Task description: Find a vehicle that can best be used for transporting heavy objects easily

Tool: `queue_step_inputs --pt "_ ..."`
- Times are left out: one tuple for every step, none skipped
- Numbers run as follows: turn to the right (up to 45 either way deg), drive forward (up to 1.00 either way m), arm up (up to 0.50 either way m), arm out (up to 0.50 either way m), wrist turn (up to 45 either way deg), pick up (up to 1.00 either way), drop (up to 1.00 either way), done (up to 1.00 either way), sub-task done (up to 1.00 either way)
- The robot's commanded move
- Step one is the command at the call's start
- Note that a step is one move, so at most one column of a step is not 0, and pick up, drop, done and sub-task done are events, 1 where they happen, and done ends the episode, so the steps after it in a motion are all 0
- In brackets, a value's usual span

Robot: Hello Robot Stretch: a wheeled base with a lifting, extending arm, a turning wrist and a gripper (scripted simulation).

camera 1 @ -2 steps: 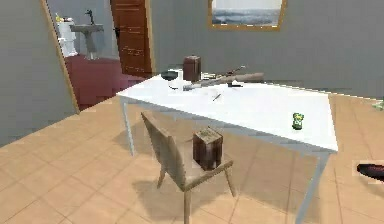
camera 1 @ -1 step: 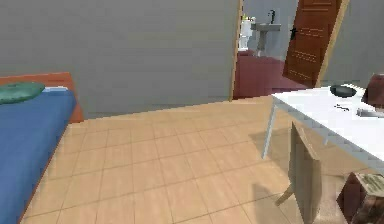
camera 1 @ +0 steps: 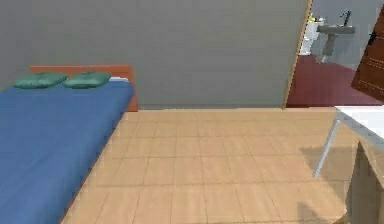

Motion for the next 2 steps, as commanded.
queue_step_inputs --pt "0.0 1.00 0.00 0.00 0.0 0.00 0.00 0.00 0.00" --pt "-15.0 0.00 0.00 0.00 0.0 0.00 0.00 0.00 0.00"
